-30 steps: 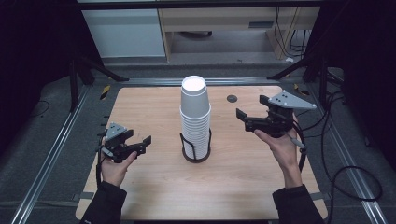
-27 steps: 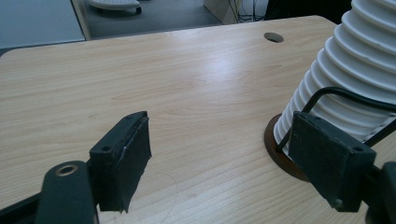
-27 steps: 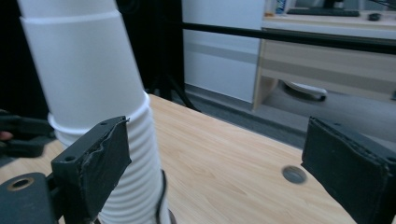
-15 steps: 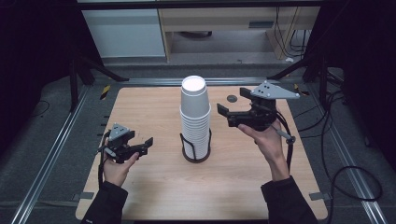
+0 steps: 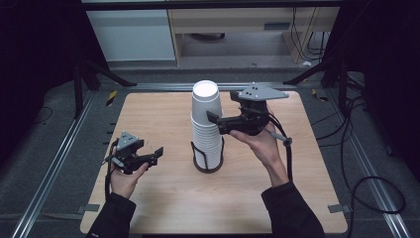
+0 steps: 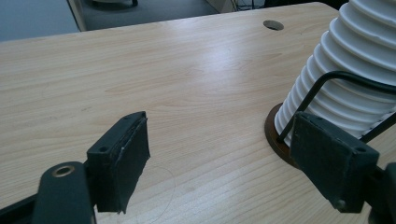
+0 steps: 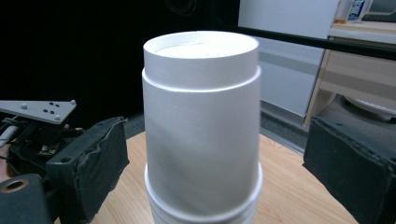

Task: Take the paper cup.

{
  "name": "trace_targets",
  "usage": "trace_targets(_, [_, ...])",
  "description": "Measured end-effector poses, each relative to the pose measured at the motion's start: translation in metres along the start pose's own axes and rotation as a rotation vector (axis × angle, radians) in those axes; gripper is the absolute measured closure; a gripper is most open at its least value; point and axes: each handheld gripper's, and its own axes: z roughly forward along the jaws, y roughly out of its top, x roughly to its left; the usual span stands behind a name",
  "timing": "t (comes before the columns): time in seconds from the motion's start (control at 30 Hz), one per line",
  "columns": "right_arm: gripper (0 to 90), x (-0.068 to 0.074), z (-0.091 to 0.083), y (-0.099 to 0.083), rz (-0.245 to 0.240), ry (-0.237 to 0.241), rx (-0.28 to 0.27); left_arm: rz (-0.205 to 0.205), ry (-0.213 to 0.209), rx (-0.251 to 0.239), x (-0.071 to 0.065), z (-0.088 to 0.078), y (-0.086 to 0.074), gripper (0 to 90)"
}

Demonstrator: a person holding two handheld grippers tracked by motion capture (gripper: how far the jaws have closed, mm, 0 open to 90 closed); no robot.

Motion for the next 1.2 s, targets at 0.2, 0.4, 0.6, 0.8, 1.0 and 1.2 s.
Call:
trace_targets(0.2, [5.9, 0.005, 0.02, -0.002, 0.001, 0.013, 0.017, -0.001, -0.005, -0.002, 0.0, 0.0, 0.0, 18.6])
trace_targets(0.4, [5.0, 0.006, 0.034, -0.005, 0.001, 0.003, 0.026, -0.004, -0.006, -0.002, 0.001, 0.0, 0.0, 18.5])
trace_targets(0.6, [5.1, 0.006, 0.048, -0.009, 0.01, -0.004, 0.034, -0.006, -0.009, 0.004, 0.001, 0.001, -0.001, 18.4])
trace_targets(0.8, [5.7, 0.004, 0.057, -0.015, 0.02, -0.014, 0.054, -0.007, -0.01, 0.003, 0.001, 0.001, -0.001, 18.4])
trace_targets(1.0, [11.4, 0.004, 0.06, -0.018, 0.029, 0.005, 0.054, -0.01, -0.009, 0.002, 0.002, 0.0, -0.001, 18.4])
trace_targets(1.2, [12.2, 0.005, 0.059, -0.017, 0.024, 0.004, 0.062, -0.008, -0.01, 0.007, 0.002, 0.001, -0.001, 18.3])
